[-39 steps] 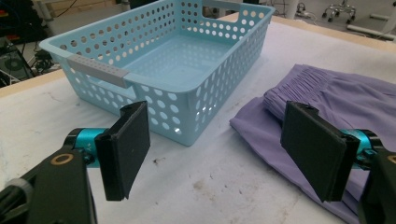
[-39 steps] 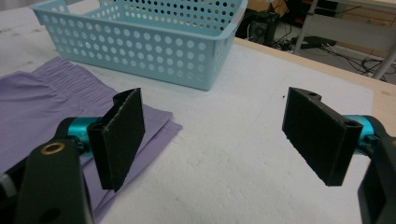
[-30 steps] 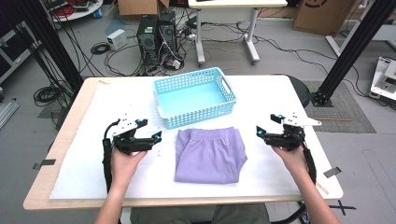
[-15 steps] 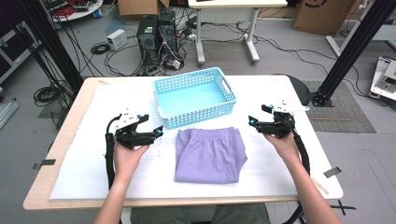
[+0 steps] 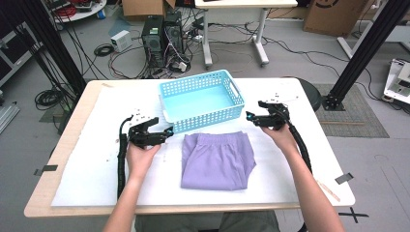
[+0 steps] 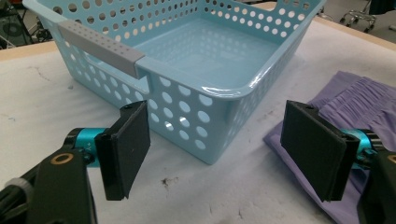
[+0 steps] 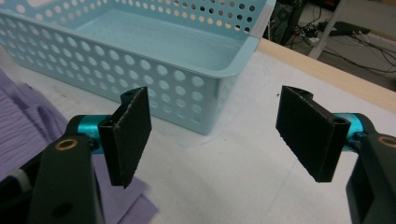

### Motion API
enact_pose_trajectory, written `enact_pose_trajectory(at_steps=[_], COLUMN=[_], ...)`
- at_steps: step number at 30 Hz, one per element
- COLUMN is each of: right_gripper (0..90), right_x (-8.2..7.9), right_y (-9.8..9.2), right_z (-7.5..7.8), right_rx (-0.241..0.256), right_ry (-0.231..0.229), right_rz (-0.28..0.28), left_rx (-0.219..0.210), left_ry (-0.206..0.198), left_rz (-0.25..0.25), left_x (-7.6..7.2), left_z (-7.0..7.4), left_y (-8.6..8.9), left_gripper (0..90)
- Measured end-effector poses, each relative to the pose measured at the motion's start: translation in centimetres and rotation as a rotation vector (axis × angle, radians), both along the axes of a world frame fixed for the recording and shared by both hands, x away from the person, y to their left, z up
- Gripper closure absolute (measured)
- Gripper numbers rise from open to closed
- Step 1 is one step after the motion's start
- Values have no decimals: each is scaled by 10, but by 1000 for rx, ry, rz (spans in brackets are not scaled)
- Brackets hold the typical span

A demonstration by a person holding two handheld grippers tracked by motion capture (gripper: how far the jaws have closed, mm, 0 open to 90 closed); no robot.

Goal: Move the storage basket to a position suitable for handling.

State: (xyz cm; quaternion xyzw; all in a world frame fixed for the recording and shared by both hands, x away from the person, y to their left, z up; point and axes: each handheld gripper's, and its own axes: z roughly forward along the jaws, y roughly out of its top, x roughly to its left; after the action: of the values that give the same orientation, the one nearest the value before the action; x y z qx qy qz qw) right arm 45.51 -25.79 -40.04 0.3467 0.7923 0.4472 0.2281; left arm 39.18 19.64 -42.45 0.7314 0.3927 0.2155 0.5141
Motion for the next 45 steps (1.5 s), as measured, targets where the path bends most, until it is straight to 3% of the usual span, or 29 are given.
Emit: enact_pose_trajectory(at_steps=[3, 5, 9, 13, 20, 24, 26, 33, 39, 45], right_gripper=[304, 304, 305, 305, 308, 417, 410, 458, 459, 468], right_x=[9, 15, 26, 35, 45, 45, 44, 44, 43, 41], right_y=[4, 9, 17, 24, 29, 35, 38, 37, 38, 35], right_z=[-4, -6, -9, -13, -21, -21, -21, -21, -20, -17], right_rx=[5, -29, -49, -79, -72, -97, -116, -130, -133, -132], right_ry=[21, 33, 45, 62, 87, 78, 60, 65, 66, 86], right_rz=[13, 20, 22, 27, 45, 92, 89, 86, 81, 81], left_rx=[13, 16, 27, 39, 22, 23, 31, 55, 78, 72], left_ry=[-3, 19, 51, 32, 45, 52, 58, 43, 80, 80], left_rz=[7, 3, -14, -19, -32, -25, -27, -17, -26, -41], left_x=[4, 8, 18, 24, 28, 30, 30, 29, 33, 37], left_z=[-4, -7, -7, -8, -13, -15, -16, -14, -8, -8], left_y=[-3, -5, -12, -17, -19, -19, -21, -23, -24, -23], left_gripper=[249, 249, 249, 249, 283, 301, 330, 335, 335, 332])
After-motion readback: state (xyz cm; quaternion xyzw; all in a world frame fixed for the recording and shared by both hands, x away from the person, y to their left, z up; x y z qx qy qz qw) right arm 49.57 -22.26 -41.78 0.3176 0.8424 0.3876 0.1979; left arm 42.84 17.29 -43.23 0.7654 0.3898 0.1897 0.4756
